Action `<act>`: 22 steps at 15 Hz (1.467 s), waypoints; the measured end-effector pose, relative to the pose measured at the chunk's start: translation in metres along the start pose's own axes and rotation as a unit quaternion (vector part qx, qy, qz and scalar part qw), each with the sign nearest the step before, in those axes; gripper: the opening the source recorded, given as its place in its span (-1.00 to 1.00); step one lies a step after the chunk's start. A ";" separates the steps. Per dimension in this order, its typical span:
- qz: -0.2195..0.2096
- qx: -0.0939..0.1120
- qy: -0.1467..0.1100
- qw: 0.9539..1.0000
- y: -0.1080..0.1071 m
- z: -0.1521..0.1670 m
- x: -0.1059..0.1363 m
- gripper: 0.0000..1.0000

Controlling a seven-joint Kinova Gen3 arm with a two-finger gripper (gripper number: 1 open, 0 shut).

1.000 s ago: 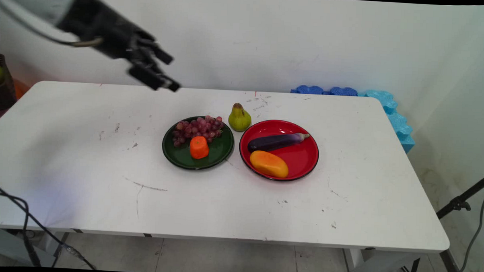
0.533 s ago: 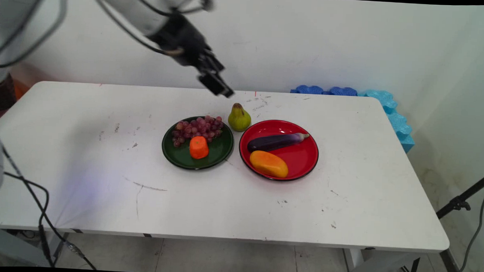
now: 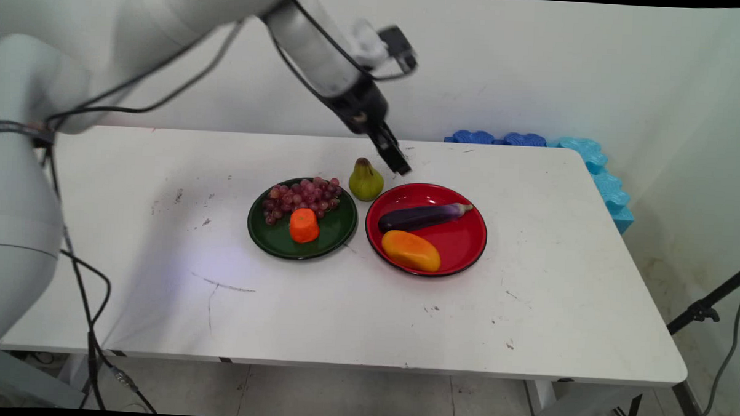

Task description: Pick up the eggplant from the red plate, then place the picked object on the table

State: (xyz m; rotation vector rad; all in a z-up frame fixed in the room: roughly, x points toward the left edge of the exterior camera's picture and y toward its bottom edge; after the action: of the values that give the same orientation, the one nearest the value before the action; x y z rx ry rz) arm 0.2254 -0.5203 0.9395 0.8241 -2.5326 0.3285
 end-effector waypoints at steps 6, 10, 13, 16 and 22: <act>-0.010 -0.026 -0.033 0.999 0.008 0.092 0.019 1.00; -0.012 -0.036 -0.049 0.998 0.016 0.129 0.023 1.00; -0.012 -0.041 -0.055 0.998 0.021 0.145 0.024 -1.00; -0.004 -0.045 -0.057 0.997 0.028 0.152 0.026 -1.00; 0.030 -0.040 -0.052 0.997 0.039 0.135 0.028 -1.00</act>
State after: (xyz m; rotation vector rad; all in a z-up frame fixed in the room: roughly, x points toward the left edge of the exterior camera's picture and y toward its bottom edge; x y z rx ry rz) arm 0.1354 -0.5511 0.8330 0.7524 -2.6529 0.2056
